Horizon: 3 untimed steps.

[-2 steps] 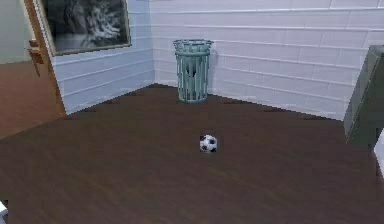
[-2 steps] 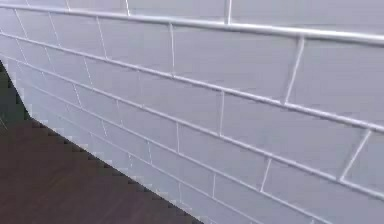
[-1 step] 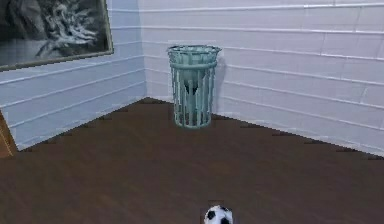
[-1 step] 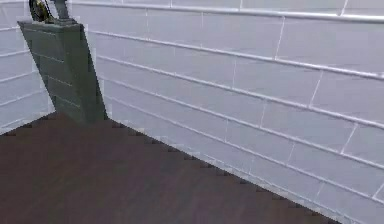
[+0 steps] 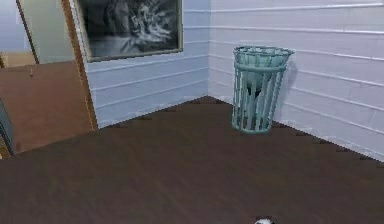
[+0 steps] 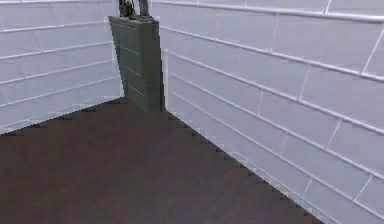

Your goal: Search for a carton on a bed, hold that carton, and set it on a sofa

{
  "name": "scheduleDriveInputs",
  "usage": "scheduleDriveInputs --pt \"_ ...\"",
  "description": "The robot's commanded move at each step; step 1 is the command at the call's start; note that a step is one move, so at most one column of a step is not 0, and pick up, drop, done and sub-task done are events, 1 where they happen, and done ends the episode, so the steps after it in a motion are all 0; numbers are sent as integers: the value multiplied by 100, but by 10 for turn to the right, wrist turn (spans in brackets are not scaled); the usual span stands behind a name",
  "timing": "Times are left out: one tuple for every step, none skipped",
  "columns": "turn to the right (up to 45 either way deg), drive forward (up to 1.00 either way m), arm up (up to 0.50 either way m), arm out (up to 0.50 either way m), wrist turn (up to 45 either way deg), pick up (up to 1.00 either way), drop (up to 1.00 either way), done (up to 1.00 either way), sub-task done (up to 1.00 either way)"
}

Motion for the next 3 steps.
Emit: scheduleDriveInputs --pt "0 5 0 0 0 0 0 0 0" --pt "-390 0 0 0 0 0 0 0 0" --pt "0 100 0 0 0 0 0 0 0"
